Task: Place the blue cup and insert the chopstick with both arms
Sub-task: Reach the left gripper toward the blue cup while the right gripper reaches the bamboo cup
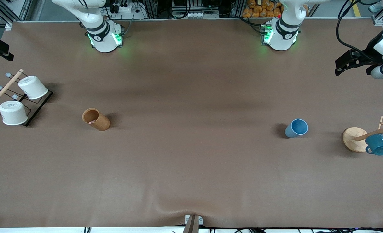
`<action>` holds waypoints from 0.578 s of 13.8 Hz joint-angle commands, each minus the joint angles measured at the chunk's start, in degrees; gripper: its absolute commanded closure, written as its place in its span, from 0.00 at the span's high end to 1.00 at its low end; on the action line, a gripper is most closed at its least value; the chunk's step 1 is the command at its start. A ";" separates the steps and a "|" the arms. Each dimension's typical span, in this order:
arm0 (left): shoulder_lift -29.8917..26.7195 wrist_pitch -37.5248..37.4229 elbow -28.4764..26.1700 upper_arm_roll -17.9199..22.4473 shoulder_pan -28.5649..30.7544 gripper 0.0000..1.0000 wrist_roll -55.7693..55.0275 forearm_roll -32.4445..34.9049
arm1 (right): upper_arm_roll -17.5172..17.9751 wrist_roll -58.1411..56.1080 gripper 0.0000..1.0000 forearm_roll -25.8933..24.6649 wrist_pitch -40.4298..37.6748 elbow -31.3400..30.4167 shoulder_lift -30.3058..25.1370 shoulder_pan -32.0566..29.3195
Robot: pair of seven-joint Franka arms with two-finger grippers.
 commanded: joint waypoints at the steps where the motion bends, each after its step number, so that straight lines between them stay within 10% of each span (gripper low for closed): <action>1: 0.24 0.15 0.80 0.10 0.05 1.00 0.01 -1.15 | 0.14 0.91 1.00 1.13 -1.22 1.05 0.06 0.24; 8: 9.19 2.77 -0.86 0.54 0.31 1.00 0.71 -1.24 | 0.40 0.91 1.00 2.70 -0.70 0.53 0.41 0.24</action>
